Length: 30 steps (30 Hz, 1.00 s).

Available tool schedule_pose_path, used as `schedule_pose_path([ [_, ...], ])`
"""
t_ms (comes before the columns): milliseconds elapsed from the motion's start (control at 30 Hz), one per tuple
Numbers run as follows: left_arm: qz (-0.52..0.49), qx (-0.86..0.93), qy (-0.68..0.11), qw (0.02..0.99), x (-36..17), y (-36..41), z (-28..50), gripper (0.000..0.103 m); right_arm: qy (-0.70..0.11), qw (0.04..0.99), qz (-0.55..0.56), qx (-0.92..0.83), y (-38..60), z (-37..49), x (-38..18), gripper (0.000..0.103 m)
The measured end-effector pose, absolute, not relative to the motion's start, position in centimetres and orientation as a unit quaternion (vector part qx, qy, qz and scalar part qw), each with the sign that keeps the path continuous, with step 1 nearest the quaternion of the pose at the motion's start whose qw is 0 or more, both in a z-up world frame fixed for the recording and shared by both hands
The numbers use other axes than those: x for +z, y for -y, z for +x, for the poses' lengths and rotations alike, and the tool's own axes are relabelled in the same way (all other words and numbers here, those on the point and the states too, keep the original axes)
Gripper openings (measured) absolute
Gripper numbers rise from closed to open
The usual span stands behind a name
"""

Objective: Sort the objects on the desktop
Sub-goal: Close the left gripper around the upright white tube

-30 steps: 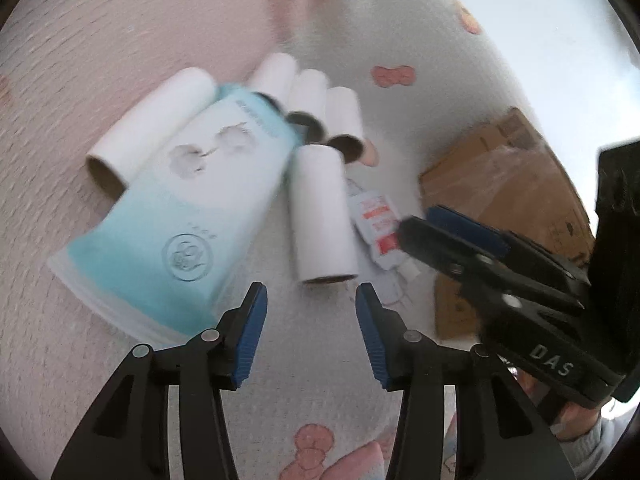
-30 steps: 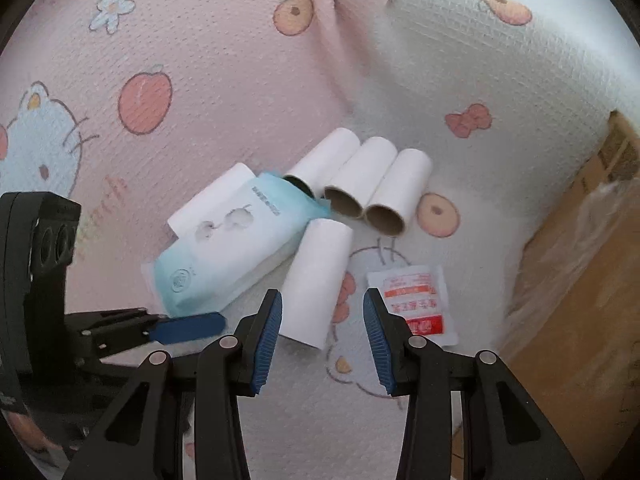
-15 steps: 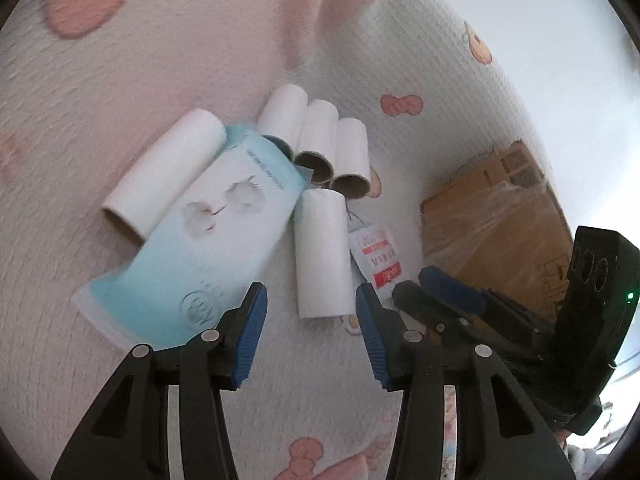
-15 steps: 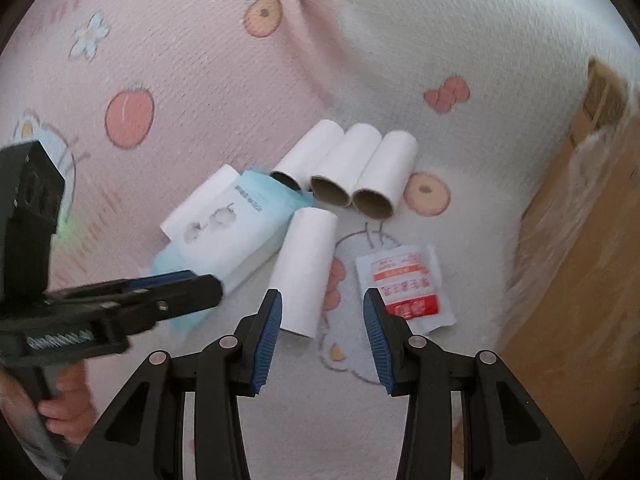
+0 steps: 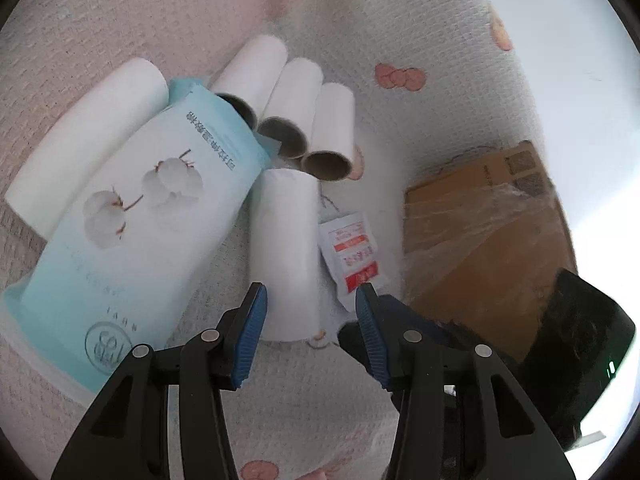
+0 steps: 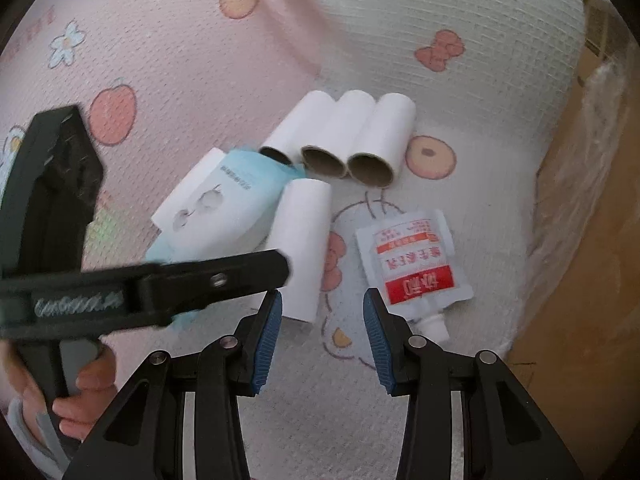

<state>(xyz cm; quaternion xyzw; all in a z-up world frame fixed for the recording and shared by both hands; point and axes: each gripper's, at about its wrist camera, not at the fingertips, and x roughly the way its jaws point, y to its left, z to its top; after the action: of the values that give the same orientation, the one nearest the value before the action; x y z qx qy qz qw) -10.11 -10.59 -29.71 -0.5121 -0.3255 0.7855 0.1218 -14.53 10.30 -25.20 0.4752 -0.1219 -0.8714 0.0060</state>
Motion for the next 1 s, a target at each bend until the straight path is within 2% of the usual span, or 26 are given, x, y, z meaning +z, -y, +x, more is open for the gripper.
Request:
schedule_pose_path([
  [133,-0.519,0.790,0.306,0.118,-29.5,10.2,-11.2,0.050,0.107,0.004,0.469,-0.877,-10.1,-14.7,-25.0,0.039],
  [333,-0.528,0.788,0.301,0.105,-29.4,10.2,-12.4,0.050,0.159,0.017,0.474,-0.866,-10.6,-15.7,-25.8,0.039],
  [500,-0.551,0.790,0.262,0.057,-29.4,10.3,-13.1,0.050,0.160,0.013,0.486,-0.859,-10.4,-16.7,-26.8,0.039],
  [1000,-0.598,0.757,0.247,0.093,-30.7,8.6,-13.7,0.048,0.212,0.053,0.498,-0.839,-11.0,-17.3,-27.8,0.039],
])
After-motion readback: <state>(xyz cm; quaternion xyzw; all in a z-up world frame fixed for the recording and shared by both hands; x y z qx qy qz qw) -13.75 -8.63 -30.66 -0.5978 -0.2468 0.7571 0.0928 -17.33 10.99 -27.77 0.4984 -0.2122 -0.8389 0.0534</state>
